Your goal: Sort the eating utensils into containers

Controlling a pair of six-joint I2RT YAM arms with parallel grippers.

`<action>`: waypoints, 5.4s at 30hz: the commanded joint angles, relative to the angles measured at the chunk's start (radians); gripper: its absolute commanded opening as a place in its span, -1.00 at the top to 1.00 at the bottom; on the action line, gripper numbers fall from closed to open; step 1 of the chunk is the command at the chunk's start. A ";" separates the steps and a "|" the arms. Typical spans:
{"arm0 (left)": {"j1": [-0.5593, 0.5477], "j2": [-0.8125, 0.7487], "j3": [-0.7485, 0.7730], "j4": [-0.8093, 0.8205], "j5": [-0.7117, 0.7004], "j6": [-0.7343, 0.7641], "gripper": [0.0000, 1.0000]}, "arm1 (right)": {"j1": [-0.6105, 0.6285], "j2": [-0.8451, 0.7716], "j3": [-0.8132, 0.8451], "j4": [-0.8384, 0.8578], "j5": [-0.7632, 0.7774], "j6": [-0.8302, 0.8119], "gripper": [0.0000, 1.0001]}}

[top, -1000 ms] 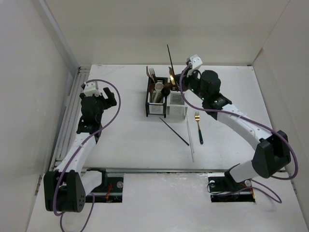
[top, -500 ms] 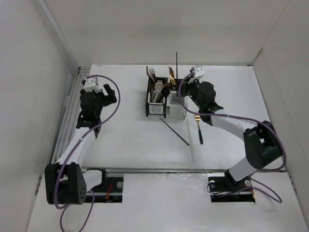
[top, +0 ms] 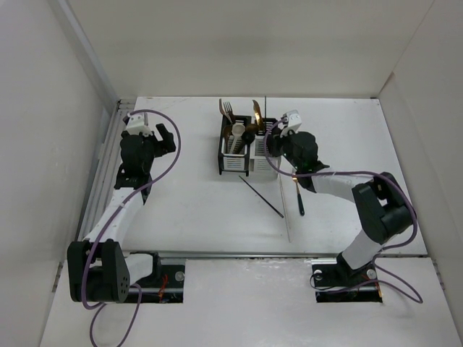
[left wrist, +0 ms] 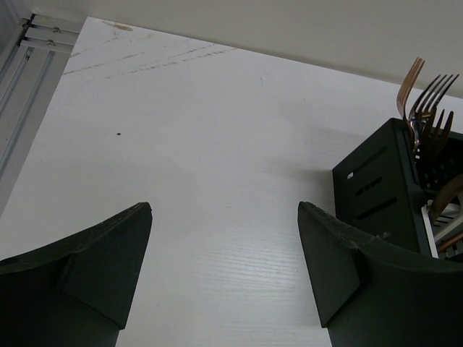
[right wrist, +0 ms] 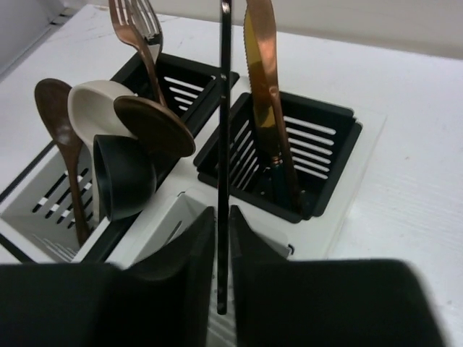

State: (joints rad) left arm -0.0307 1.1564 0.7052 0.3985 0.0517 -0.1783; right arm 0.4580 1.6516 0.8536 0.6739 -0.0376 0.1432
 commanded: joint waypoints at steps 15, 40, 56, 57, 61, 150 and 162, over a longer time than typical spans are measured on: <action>0.003 -0.006 0.028 0.052 0.034 -0.029 -0.59 | 0.018 -0.383 -0.048 -0.227 0.059 -0.129 0.02; 0.003 -0.029 -0.062 0.122 0.043 -0.078 -0.59 | -0.101 -0.184 0.016 -1.197 0.039 0.139 -0.12; 0.003 -0.038 -0.072 0.112 0.034 -0.069 -0.59 | -0.114 -0.056 0.051 -1.168 0.104 0.127 1.00; 0.003 -0.038 -0.072 0.112 0.046 -0.069 -0.59 | -0.114 -0.056 0.051 -1.168 0.113 0.118 1.00; 0.003 -0.038 -0.038 0.123 0.224 0.040 -0.59 | -0.125 -0.179 0.062 -1.168 0.211 0.118 1.00; -0.222 0.499 0.436 0.487 0.807 0.231 1.00 | 0.079 0.140 0.754 -0.358 -0.395 0.012 -0.52; -0.212 0.508 0.422 0.399 0.881 0.212 1.00 | 0.061 0.269 0.892 -0.367 -0.415 0.027 -0.35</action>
State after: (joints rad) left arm -0.2321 1.6745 1.1145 0.7921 0.8509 0.0402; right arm 0.5259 1.9156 1.6733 0.2520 -0.4629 0.1661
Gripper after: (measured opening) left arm 0.146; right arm 0.680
